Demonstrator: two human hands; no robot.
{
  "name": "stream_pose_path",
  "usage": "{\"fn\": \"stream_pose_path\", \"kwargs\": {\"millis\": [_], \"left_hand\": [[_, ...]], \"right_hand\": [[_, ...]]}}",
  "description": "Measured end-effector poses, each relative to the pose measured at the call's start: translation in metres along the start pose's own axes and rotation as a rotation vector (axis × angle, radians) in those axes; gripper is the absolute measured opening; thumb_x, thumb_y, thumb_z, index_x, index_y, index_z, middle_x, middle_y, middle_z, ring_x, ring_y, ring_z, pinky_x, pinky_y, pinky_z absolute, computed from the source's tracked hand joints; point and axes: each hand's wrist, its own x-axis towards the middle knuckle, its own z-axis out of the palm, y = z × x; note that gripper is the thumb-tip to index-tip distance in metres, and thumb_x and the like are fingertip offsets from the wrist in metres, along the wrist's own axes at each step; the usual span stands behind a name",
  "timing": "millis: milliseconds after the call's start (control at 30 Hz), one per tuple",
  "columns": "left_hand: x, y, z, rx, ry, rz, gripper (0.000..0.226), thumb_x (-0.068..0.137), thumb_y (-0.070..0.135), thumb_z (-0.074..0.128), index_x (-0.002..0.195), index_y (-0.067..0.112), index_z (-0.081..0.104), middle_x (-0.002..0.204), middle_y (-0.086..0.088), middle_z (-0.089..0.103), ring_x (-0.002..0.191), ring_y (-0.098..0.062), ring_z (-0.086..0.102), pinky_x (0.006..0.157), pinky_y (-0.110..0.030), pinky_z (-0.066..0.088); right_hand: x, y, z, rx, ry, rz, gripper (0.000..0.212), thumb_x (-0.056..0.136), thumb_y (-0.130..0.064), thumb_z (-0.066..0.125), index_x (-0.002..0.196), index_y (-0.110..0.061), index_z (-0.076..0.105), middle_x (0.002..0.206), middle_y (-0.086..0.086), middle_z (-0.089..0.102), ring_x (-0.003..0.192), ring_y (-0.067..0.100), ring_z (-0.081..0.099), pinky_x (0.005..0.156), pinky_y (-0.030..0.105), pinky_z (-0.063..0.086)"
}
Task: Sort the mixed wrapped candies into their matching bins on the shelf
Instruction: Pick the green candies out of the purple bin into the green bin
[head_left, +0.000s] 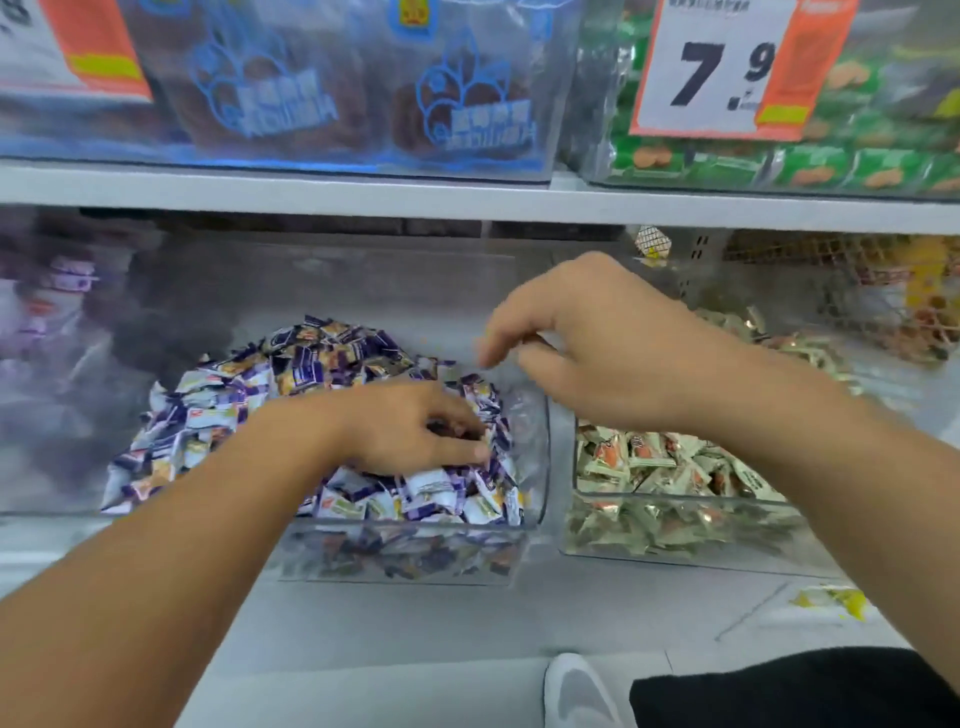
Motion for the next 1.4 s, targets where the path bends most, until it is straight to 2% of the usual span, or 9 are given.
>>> {"fn": "stream_pose_path", "kwargs": {"millis": [167,367,567,700,933,1067,1233,1333,1400], "left_hand": [[-0.002,-0.024,0.001,0.15,0.002,-0.046,0.04,0.091,0.063,0.049,0.112,0.035,0.068,0.105,0.015,0.054,0.107,-0.013,0.053,0.102,-0.038,0.043],[-0.025,-0.059,-0.007,0.073,0.049,-0.148,0.036,0.092,0.061,0.048,0.121,0.044,0.059,0.129,0.026,0.048,0.119,-0.009,0.05,0.107,-0.037,0.04],[-0.045,-0.091,-0.016,0.233,0.147,-0.276,0.055,0.078,0.077,0.036,0.113,0.044,0.063,0.133,0.014,0.053,0.124,-0.016,0.048,0.106,-0.042,0.039],[-0.052,-0.103,-0.018,0.225,0.182,-0.346,0.053,0.083,0.07,0.045,0.125,0.041,0.06,0.137,0.004,0.053,0.126,-0.021,0.048,0.106,-0.039,0.039],[-0.057,-0.106,-0.022,0.262,0.18,-0.362,0.039,0.091,0.051,0.054,0.128,0.04,0.057,0.144,0.004,0.051,0.127,-0.024,0.048,0.106,-0.039,0.04],[-0.057,-0.099,-0.026,0.389,0.185,-0.453,0.034,0.089,0.043,0.053,0.122,0.041,0.059,0.136,0.002,0.056,0.124,-0.024,0.049,0.108,-0.04,0.037],[-0.054,-0.097,-0.02,0.407,0.418,-0.343,0.021,0.076,0.031,0.061,0.096,0.034,0.066,0.115,0.004,0.057,0.11,-0.022,0.054,0.106,-0.039,0.036],[-0.05,-0.095,-0.014,0.191,0.527,-0.162,0.043,0.083,0.054,0.052,0.117,0.03,0.064,0.123,0.004,0.06,0.118,-0.021,0.055,0.106,-0.038,0.039],[-0.046,-0.09,-0.008,0.037,0.356,-0.082,0.063,0.088,0.069,0.038,0.136,0.032,0.055,0.136,0.009,0.055,0.13,-0.016,0.048,0.112,-0.038,0.034]], "right_hand": [[0.052,0.004,0.039,-0.325,-0.375,0.049,0.037,0.084,-0.004,0.048,0.102,-0.02,0.076,0.104,0.006,0.072,0.096,0.027,0.065,0.082,0.04,0.056],[0.098,0.021,0.068,-0.57,-0.773,0.145,0.045,0.092,-0.007,0.043,0.13,-0.022,0.062,0.129,0.003,0.062,0.112,0.029,0.06,0.093,0.042,0.053],[0.137,0.02,0.066,-0.263,-0.672,0.134,0.041,0.099,-0.013,0.048,0.138,-0.024,0.053,0.139,-0.001,0.054,0.108,0.015,0.049,0.102,0.034,0.043],[0.164,0.008,0.096,-0.159,-0.767,0.02,0.051,0.097,-0.027,0.062,0.145,-0.026,0.047,0.151,-0.002,0.043,0.134,0.021,0.043,0.113,0.043,0.036],[0.145,0.046,0.096,-0.241,-0.869,0.122,0.004,0.087,-0.016,0.074,0.091,-0.016,0.076,0.077,-0.011,0.068,0.071,0.008,0.061,0.069,0.027,0.055],[0.131,0.045,0.085,-0.359,-0.888,0.151,0.01,0.085,-0.018,0.076,0.095,-0.016,0.079,0.073,-0.017,0.065,0.078,0.008,0.062,0.078,0.024,0.049],[0.169,0.024,0.096,-0.13,-0.686,0.182,0.024,0.097,-0.038,0.06,0.101,-0.015,0.067,0.09,-0.005,0.066,0.085,0.016,0.062,0.084,0.035,0.054],[0.184,0.023,0.122,-0.114,-0.726,0.276,0.033,0.092,-0.043,0.067,0.089,-0.01,0.061,0.082,0.001,0.061,0.07,0.017,0.061,0.061,0.029,0.051],[0.185,0.027,0.134,-0.061,-0.703,0.301,0.03,0.086,-0.031,0.077,0.091,-0.004,0.065,0.079,0.004,0.066,0.067,0.019,0.064,0.057,0.028,0.055]]}}
